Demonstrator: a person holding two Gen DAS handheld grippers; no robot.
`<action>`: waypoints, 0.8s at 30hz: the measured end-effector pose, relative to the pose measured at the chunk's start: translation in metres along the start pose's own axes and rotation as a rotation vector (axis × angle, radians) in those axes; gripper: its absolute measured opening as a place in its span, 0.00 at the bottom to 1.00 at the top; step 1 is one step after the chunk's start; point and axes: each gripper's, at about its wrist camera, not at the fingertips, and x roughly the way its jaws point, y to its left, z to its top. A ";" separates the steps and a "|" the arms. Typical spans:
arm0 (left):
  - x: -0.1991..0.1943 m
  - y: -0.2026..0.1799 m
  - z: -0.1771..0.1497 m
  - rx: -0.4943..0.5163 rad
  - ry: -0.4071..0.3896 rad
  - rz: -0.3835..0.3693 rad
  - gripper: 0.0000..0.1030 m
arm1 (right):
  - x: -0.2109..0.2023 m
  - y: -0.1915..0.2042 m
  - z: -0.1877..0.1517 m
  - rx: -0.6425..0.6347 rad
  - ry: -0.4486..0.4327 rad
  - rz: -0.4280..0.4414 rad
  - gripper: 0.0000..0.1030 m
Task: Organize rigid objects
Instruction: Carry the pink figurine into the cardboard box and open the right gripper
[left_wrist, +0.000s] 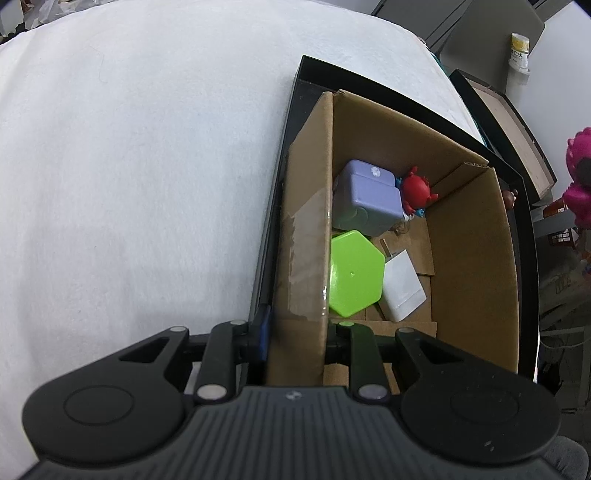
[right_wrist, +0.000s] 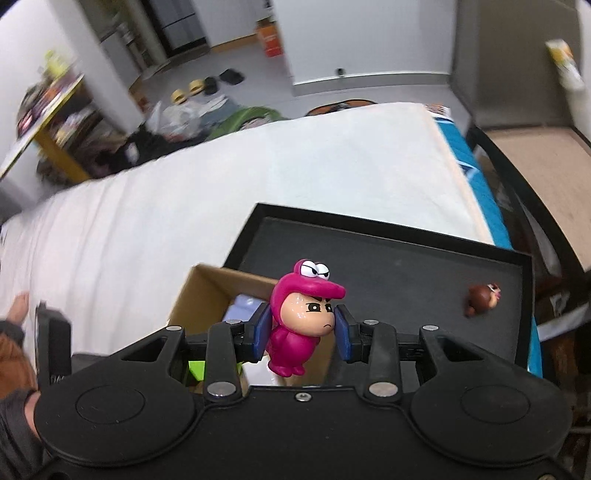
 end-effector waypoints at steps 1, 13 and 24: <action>0.000 0.000 0.000 0.001 0.000 0.000 0.22 | 0.002 0.006 0.001 -0.019 0.007 0.003 0.35; 0.000 -0.001 -0.001 0.001 -0.002 -0.002 0.22 | 0.027 0.060 -0.010 -0.187 0.106 -0.060 0.35; -0.001 -0.001 -0.001 0.003 -0.003 -0.003 0.23 | 0.056 0.074 -0.018 -0.236 0.171 -0.140 0.35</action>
